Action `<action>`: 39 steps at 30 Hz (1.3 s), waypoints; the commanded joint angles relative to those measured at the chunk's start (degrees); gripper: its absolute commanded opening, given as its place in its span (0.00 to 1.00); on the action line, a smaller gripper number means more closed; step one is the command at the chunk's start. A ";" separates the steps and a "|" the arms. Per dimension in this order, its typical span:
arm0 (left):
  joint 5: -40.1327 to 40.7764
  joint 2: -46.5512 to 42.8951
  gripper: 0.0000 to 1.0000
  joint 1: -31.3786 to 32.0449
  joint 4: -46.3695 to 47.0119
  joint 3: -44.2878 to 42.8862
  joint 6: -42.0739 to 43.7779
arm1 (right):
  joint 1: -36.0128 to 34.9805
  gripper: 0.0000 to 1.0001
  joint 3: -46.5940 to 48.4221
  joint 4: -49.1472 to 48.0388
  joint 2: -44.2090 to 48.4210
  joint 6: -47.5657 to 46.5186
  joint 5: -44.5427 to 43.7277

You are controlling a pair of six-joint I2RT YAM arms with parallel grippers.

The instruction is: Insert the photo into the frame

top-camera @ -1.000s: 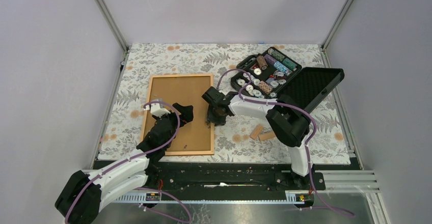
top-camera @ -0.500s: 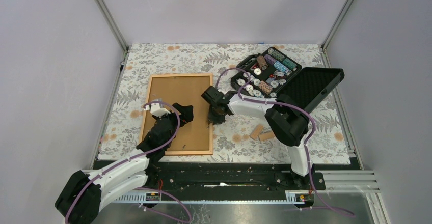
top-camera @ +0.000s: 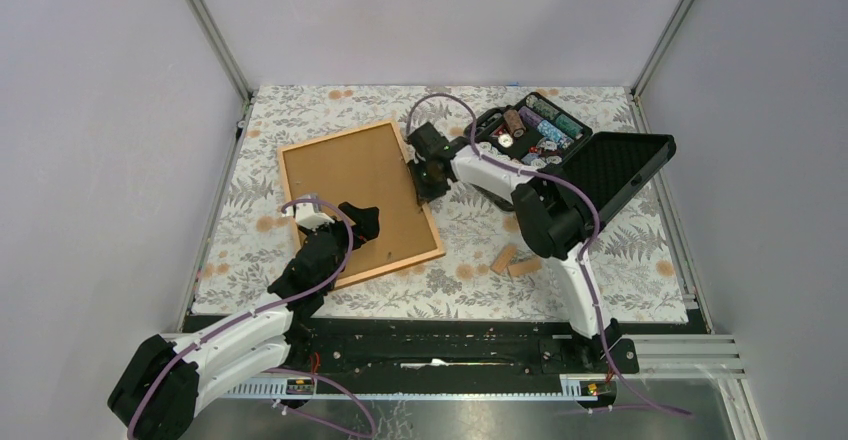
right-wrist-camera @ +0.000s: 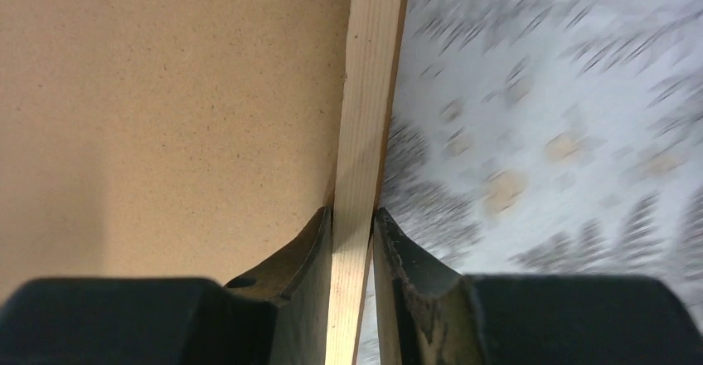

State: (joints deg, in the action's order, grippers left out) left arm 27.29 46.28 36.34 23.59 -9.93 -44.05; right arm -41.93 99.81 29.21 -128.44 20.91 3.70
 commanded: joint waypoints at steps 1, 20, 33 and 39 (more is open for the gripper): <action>1.10 0.51 0.99 -0.38 1.63 -0.81 -0.44 | 2.54 0.00 5.82 4.30 -5.82 -24.04 -2.14; 1.27 1.51 0.99 -0.43 1.55 -1.34 -0.59 | 2.90 0.77 3.15 10.87 10.63 5.66 -2.33; -0.12 4.86 0.99 -0.48 0.68 -3.43 -0.25 | -2.41 0.84 -27.06 -14.23 19.07 40.96 -2.97; -0.23 3.23 0.99 -0.55 0.85 -2.50 -0.41 | -2.34 0.67 -28.23 -14.56 15.17 47.54 -6.21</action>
State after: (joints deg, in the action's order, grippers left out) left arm 27.05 51.42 36.16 22.46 -11.60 -44.45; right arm -44.21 72.01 16.12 -110.74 61.34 1.98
